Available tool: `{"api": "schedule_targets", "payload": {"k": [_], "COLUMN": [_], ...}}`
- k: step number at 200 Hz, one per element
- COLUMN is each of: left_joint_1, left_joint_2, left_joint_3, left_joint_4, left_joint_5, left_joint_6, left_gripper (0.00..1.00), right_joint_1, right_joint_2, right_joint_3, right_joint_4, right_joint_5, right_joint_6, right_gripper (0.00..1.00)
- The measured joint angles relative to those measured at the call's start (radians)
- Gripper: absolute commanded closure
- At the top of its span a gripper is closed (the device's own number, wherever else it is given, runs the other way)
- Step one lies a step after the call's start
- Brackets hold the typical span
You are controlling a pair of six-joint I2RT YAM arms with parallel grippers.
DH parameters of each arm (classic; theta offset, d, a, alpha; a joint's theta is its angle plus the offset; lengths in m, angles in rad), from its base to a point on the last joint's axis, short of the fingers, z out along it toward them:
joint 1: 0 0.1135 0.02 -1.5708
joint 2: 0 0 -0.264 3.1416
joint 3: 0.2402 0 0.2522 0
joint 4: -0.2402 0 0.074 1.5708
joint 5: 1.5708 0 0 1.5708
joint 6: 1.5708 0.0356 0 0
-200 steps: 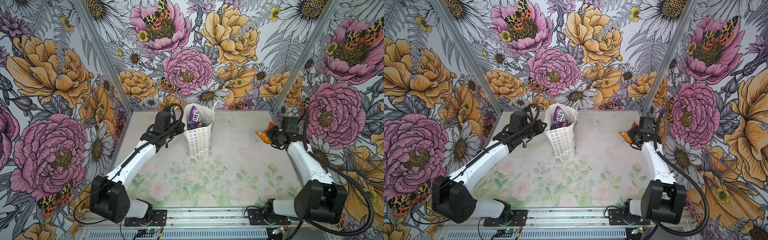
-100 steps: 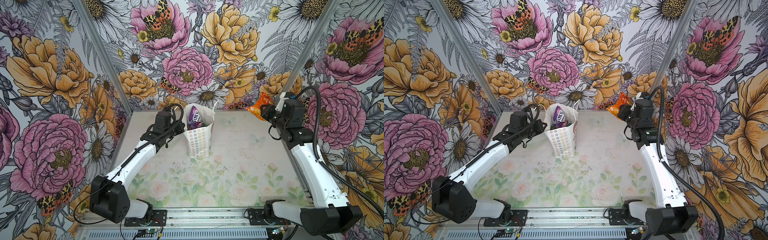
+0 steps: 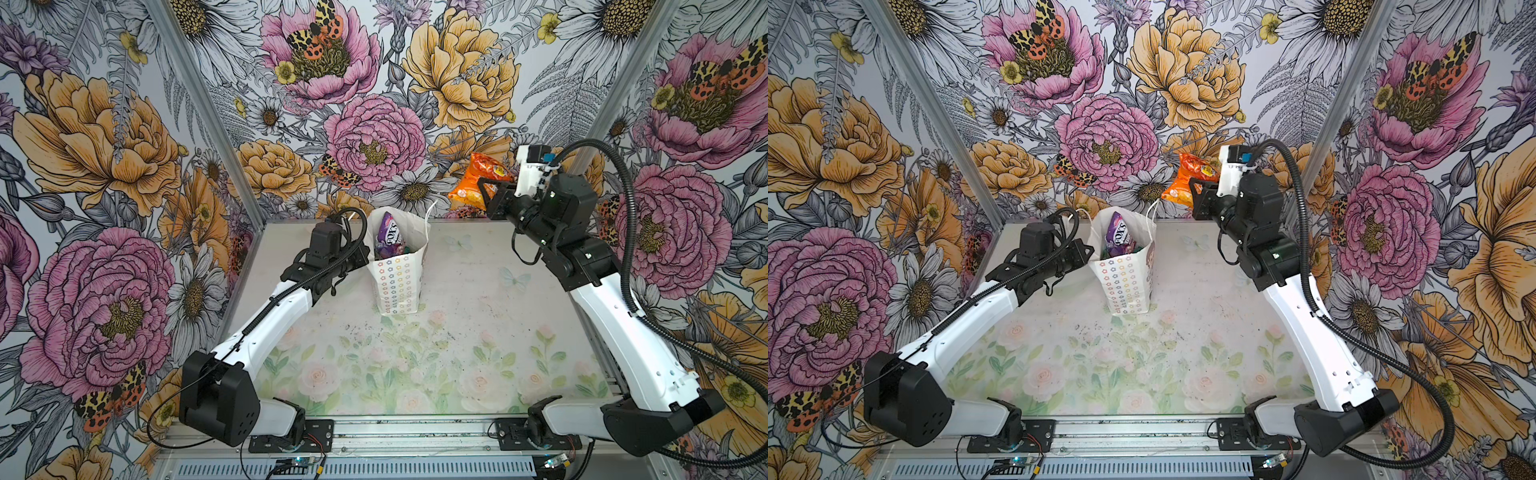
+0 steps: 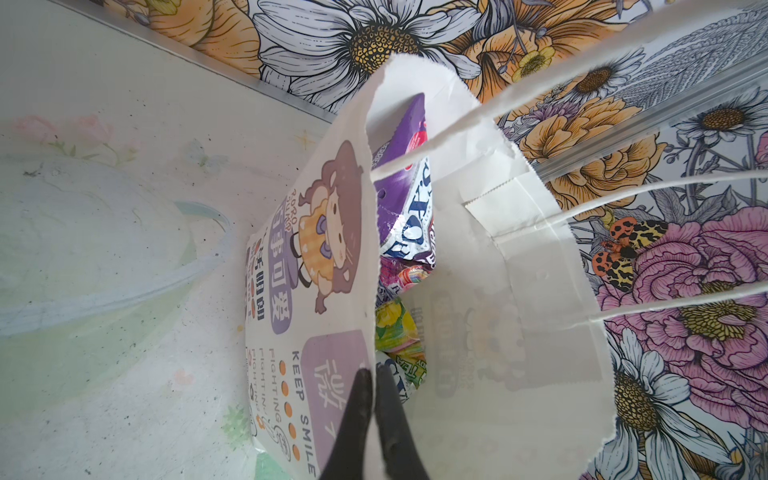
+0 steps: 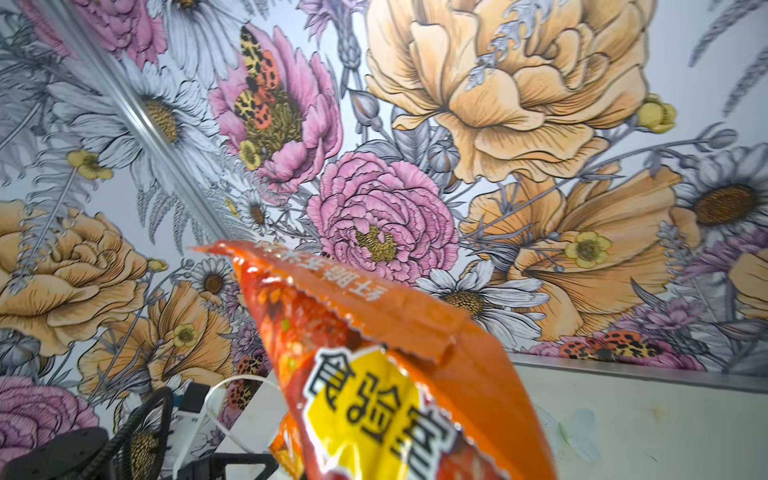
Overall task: Place the snacks into the paper bag
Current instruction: 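Carry the orange chips bag over the paper bag opening with the right gripper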
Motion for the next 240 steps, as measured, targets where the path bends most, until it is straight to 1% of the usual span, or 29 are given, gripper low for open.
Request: {"api": "schedule_targets", "payload": {"k": [24, 50, 98, 184, 240], "left_joint_1": [0.0, 0.0, 0.0, 0.0, 0.0], "left_joint_2": [0.0, 0.0, 0.0, -0.001, -0.001], "left_joint_3": [0.0, 0.0, 0.0, 0.0, 0.0], "left_joint_4": [0.0, 0.0, 0.0, 0.0, 0.0], "left_joint_5": [-0.001, -0.001, -0.002, -0.002, -0.002], "left_joint_6": [0.0, 0.0, 0.0, 0.0, 0.0], "left_gripper": [1.0, 1.0, 1.0, 1.0, 1.0], "right_joint_1": [0.097, 0.172, 0.261, 0.271, 0.269], "right_joint_2": [0.07, 0.136, 0.224, 0.361, 0.404], "right_joint_3": [0.063, 0.115, 0.176, 0.198, 0.198], "right_joint_4": [0.009, 0.016, 0.023, 0.026, 0.024], "right_joint_5": [-0.006, -0.006, -0.014, -0.024, -0.024], "right_joint_6": [-0.054, -0.096, -0.162, -0.19, -0.221], "right_gripper": [1.0, 1.0, 1.0, 1.0, 1.0]}}
